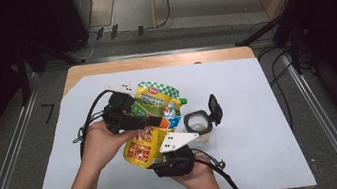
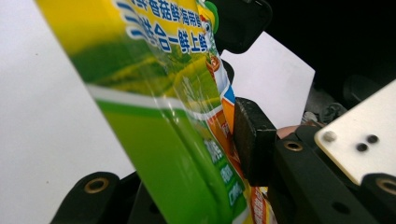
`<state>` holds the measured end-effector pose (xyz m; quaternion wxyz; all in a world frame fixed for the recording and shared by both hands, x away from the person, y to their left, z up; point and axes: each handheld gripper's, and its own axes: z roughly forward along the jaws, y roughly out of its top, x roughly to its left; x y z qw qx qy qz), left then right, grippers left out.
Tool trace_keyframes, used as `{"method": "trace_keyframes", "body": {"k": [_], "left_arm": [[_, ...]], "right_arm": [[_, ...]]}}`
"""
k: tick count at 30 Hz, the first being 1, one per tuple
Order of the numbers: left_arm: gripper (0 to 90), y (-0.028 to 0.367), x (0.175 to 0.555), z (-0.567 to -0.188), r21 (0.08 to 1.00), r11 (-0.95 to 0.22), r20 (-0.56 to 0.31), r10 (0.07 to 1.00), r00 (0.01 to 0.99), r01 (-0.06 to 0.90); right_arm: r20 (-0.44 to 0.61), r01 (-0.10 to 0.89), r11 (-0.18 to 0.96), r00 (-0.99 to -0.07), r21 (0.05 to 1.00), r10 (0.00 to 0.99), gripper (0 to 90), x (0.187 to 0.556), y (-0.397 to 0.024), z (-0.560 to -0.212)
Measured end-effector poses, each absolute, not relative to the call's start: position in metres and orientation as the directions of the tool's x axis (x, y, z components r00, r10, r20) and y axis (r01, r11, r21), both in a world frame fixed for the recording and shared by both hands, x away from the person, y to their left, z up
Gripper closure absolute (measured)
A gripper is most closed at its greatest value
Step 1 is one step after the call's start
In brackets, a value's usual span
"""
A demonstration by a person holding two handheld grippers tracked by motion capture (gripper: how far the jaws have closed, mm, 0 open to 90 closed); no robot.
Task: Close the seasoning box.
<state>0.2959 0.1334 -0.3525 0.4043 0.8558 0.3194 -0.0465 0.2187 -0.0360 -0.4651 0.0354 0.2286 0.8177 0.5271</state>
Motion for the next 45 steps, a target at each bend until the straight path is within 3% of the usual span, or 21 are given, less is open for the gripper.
{"method": "trace_keyframes", "body": {"k": [23, 41, 45], "left_arm": [[76.1, 0.113, 0.304, -0.361, 0.584, -0.487, -0.394, 0.529, 0.752, 0.649], [77.0, 0.093, 0.303, -0.370, 0.546, -0.517, -0.384, 0.545, 0.745, 0.659], [72.8, 0.092, 0.304, -0.370, 0.542, -0.507, -0.400, 0.545, 0.737, 0.670]], "right_arm": [[0.085, 0.263, 0.426, -0.916, 0.866, 0.392, 58.4, 0.205, -0.034, -0.462], [0.120, 0.307, 0.442, -0.908, 0.843, 0.401, 61.1, 0.205, -0.031, -0.468], [0.148, 0.328, 0.428, -0.904, 0.842, 0.402, 62.6, 0.206, -0.032, -0.469]]}}
